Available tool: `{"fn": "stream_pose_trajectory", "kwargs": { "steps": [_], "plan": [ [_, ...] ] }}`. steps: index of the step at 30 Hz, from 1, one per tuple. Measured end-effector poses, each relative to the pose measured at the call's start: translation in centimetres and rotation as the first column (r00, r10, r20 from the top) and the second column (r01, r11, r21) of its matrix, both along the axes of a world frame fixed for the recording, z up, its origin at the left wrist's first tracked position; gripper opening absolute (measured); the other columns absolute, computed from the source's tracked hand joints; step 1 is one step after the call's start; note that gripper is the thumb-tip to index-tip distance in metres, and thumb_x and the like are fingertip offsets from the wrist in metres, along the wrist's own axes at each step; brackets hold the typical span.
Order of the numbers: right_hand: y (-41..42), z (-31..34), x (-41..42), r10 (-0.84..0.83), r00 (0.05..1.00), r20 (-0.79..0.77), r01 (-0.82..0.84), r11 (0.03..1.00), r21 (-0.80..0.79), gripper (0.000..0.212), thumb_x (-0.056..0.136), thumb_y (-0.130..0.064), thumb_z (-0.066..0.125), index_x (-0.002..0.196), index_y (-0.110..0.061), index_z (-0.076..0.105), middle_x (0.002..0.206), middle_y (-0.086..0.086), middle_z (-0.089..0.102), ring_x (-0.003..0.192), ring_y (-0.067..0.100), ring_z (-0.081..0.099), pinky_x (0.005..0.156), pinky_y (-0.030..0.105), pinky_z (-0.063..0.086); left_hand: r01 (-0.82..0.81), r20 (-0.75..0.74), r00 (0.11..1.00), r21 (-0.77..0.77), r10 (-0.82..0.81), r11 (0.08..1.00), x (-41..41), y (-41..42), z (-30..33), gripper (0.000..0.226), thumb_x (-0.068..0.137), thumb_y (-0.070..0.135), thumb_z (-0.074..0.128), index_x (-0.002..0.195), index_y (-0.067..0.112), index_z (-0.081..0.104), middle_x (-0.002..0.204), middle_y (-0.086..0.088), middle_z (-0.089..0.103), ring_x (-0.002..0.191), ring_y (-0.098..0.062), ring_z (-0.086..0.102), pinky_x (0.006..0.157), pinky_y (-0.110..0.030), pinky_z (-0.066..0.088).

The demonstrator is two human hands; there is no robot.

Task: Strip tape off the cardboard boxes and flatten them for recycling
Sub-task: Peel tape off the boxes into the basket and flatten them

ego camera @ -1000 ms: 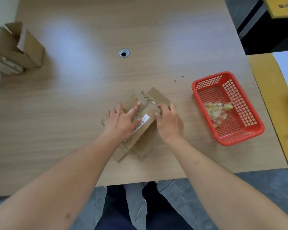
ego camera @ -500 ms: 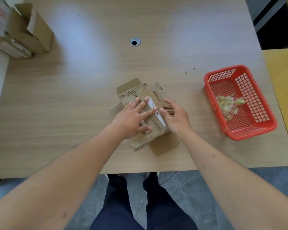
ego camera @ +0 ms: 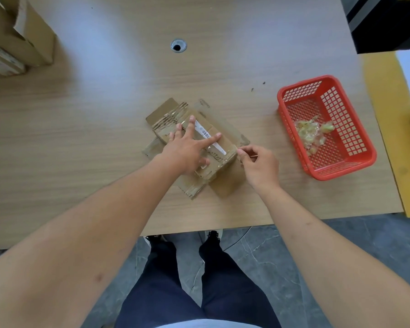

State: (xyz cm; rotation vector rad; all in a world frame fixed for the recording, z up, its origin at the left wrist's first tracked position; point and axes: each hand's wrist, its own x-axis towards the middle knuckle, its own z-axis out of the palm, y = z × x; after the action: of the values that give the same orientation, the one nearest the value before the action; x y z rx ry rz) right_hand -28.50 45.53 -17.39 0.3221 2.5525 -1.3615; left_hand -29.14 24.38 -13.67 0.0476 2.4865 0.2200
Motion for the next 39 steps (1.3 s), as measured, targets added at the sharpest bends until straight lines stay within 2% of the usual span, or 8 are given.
{"fn": "stream_pose_trajectory", "kwargs": {
  "steps": [5,8,15,21,28,32,35,39],
  "plan": [
    [-2.2,0.3,1.2,0.017,0.977,0.213,0.025,0.981,-0.192,0.024,0.096,-0.029,0.069,0.118,-0.021,0.072,0.103,-0.007,0.073,0.094,0.012,0.073,0.087,0.044,0.062,-0.302,-0.072,0.952,-0.055,0.298,0.952,-0.6,1.7,-0.5,0.076,0.098,0.064,0.046,0.151,0.063,-0.009,0.164,-0.021,-0.025,0.15,-0.056,0.001,0.121,-0.061,0.02],
    [-3.6,-0.3,1.6,0.001,0.973,0.231,0.069,0.953,-0.295,0.017,0.09,-0.028,0.076,0.107,-0.024,0.077,0.1,-0.009,0.077,0.096,0.012,0.074,0.089,0.043,0.062,-0.334,-0.105,0.939,-0.072,0.326,0.94,-0.8,1.8,-0.5,0.075,0.097,0.068,0.043,0.151,0.062,-0.008,0.165,-0.022,-0.02,0.148,-0.058,0.009,0.113,-0.061,0.034],
    [-4.3,0.2,3.4,-0.116,0.974,0.196,0.158,0.964,-0.215,0.018,0.078,-0.02,0.09,0.09,-0.02,0.077,0.081,-0.009,0.075,0.077,0.0,0.071,0.081,0.02,0.058,-0.313,-0.099,0.948,-0.113,0.303,0.943,-1.4,1.8,-0.2,0.076,0.096,0.07,0.043,0.152,0.061,-0.008,0.165,-0.023,-0.017,0.147,-0.057,0.016,0.105,-0.057,0.044],
    [-4.7,-0.4,2.9,-0.146,0.972,0.184,0.166,0.981,-0.101,0.019,0.082,-0.012,0.083,0.072,-0.026,0.075,0.072,-0.008,0.074,0.077,0.014,0.073,0.079,0.038,0.062,-0.304,-0.085,0.952,-0.123,0.295,0.945,-1.6,1.8,-0.1,0.076,0.096,0.07,0.042,0.152,0.06,-0.009,0.165,-0.025,-0.017,0.147,-0.057,0.018,0.103,-0.056,0.046],
    [-4.6,0.3,2.8,0.023,0.984,0.178,-0.033,0.998,0.056,0.017,0.09,-0.016,0.068,0.074,-0.018,0.068,0.072,-0.008,0.068,0.075,0.012,0.061,0.06,0.007,0.039,-0.37,-0.04,0.929,-0.045,0.368,0.928,-1.5,2.0,0.1,0.076,0.098,0.062,0.05,0.153,0.06,-0.003,0.163,-0.025,-0.023,0.148,-0.059,0.007,0.118,-0.064,0.026],
    [-5.0,0.8,2.3,-0.03,0.923,0.383,0.106,0.978,-0.177,0.016,0.092,-0.01,0.061,0.077,-0.014,0.063,0.079,0.005,0.077,0.078,0.023,0.076,0.078,0.042,0.064,-0.39,-0.028,0.921,-0.017,0.39,0.921,-1.3,2.0,0.3,0.076,0.099,0.059,0.051,0.153,0.06,-0.002,0.162,-0.024,-0.027,0.149,-0.057,0.002,0.12,-0.064,0.018],
    [-4.1,2.5,1.4,0.098,0.872,0.479,0.07,0.944,-0.321,0.016,0.101,-0.002,0.051,0.087,-0.007,0.057,0.086,0.017,0.075,0.073,0.026,0.075,0.074,0.043,0.065,-0.399,-0.028,0.917,0.003,0.399,0.917,-1.0,2.1,0.2,0.075,0.1,0.056,0.051,0.153,0.06,-0.003,0.162,-0.023,-0.029,0.15,-0.056,-0.002,0.121,-0.062,0.014],
    [-3.6,2.8,0.5,0.147,0.91,0.387,-0.112,0.987,-0.112,0.011,0.092,-0.006,0.057,0.082,-0.011,0.06,0.077,0.009,0.074,0.069,0.025,0.075,0.073,0.048,0.065,-0.414,-0.016,0.91,0.015,0.415,0.91,-0.9,2.2,0.3,0.076,0.101,0.054,0.051,0.153,0.061,-0.004,0.161,-0.022,-0.032,0.15,-0.054,-0.006,0.123,-0.061,0.01]
  ]
}}
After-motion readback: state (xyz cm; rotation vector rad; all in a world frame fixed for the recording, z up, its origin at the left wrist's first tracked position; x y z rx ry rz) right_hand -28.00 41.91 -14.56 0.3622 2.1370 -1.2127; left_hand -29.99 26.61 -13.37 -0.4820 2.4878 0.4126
